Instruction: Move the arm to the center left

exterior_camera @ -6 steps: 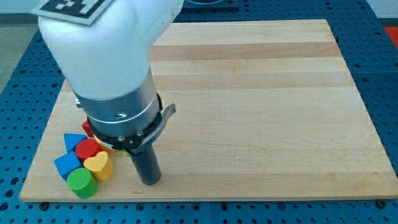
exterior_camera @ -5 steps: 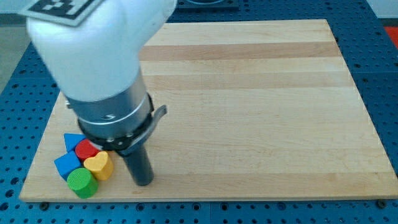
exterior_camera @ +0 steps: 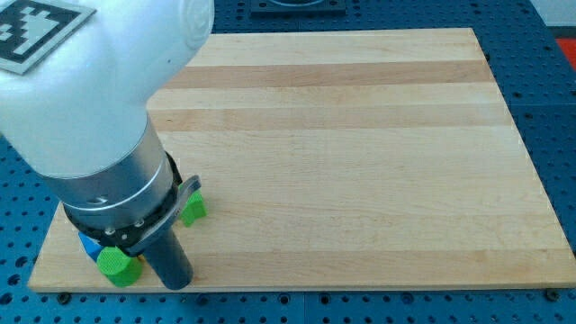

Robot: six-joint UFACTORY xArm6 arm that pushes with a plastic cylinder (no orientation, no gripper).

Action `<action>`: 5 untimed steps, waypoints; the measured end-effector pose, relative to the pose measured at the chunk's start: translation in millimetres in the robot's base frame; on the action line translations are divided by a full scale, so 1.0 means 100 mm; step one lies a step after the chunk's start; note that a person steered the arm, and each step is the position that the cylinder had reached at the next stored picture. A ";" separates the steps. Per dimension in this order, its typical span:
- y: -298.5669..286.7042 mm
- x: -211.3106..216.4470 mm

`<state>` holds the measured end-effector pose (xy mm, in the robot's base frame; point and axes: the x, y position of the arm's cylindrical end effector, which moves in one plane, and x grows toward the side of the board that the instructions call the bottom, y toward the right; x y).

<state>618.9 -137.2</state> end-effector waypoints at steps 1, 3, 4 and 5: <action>0.06 -0.03; 1.40 -1.05; 1.07 -2.28; 0.18 -2.66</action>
